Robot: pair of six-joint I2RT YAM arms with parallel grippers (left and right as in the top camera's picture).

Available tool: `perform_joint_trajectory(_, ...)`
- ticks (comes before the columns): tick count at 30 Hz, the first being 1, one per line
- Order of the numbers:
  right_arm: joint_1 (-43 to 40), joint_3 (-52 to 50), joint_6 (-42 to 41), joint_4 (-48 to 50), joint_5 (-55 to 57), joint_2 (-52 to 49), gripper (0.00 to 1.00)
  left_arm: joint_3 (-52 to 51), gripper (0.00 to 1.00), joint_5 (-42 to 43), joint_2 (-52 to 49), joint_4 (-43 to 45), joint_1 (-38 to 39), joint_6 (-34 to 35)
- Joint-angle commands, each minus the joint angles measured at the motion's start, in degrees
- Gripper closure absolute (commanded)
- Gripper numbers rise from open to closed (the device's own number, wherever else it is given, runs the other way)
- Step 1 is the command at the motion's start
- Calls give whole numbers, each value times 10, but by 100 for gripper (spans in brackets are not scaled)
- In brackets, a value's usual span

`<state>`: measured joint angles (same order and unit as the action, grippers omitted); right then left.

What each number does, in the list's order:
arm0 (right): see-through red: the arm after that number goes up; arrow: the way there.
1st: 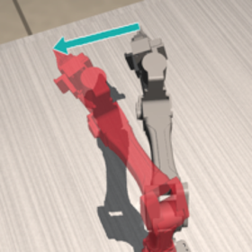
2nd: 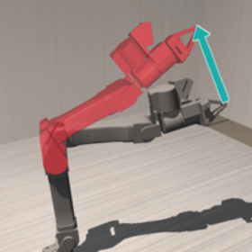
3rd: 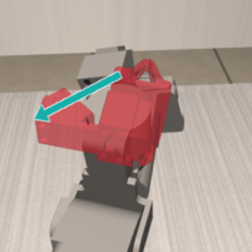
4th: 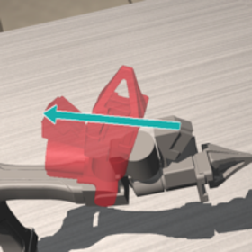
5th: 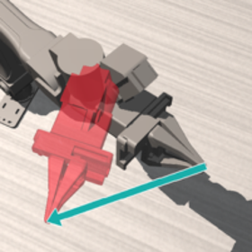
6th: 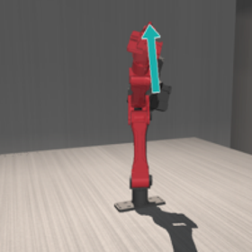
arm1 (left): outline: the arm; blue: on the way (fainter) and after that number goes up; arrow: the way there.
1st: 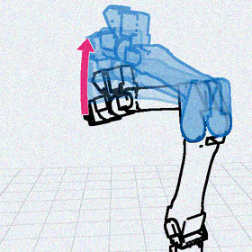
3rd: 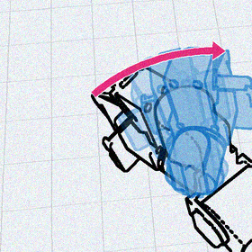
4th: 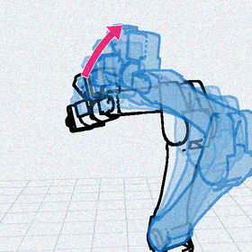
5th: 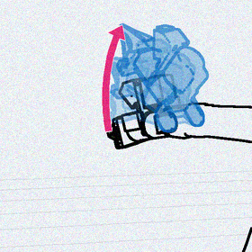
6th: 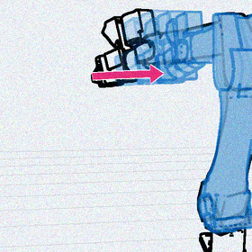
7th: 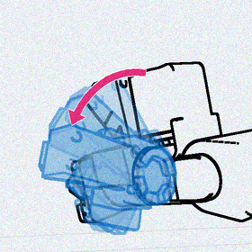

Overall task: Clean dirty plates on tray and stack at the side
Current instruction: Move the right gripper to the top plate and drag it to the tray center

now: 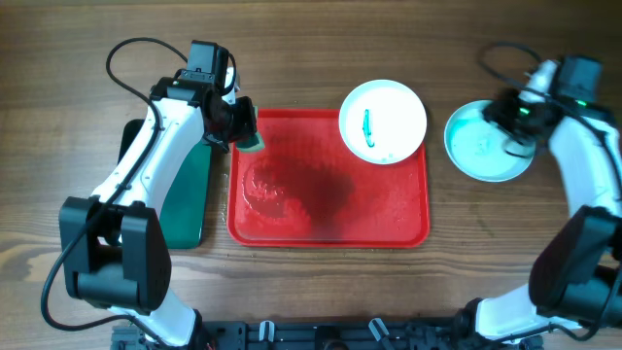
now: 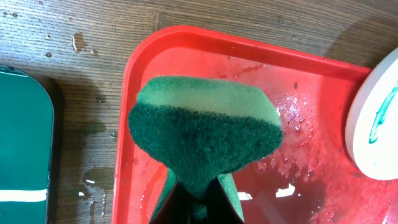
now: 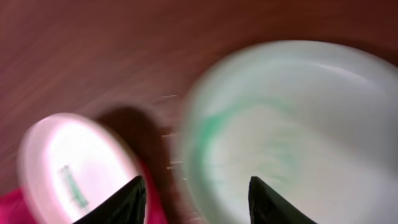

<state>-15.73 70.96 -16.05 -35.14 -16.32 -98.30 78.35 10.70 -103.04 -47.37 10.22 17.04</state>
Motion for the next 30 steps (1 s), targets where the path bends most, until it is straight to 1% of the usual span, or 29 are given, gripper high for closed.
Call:
perform_joint_trajectory(1,105,7,24,3,8,-2,48,3,96,-3,9,2,3,3)
perform_joint_trajectory(3,152,7,2,-7,60,-13,52,3,96,-3,9,2,3,3)
perform_joint_trajectory(4,174,7,-25,-16,92,-19,53,3,96,-3,9,2,3,3)
perform_joint_trajectory(6,207,7,-75,-37,132,-31,59,3,96,-3,9,2,3,3)
perform_joint_trajectory(8,231,6,-111,-49,138,-43,63,3,96,-3,9,2,3,3)
perform_joint_trajectory(10,247,5,-126,-55,140,-54,69,3,96,-3,9,2,3,3)
perform_joint_trajectory(13,263,5,-142,-68,141,-70,73,3,96,-3,9,2,3,3)
perform_joint_trajectory(15,266,5,-145,-75,147,-80,78,3,96,-3,9,2,3,3)
perform_joint_trajectory(16,266,5,-157,-83,156,-83,78,3,96,-3,9,2,3,3)
perform_joint_trajectory(22,266,3,-159,-106,175,-94,79,3,96,-3,9,2,3,3)
perform_joint_trajectory(30,267,-30,-155,-72,174,-115,79,3,96,-3,9,2,3,3)
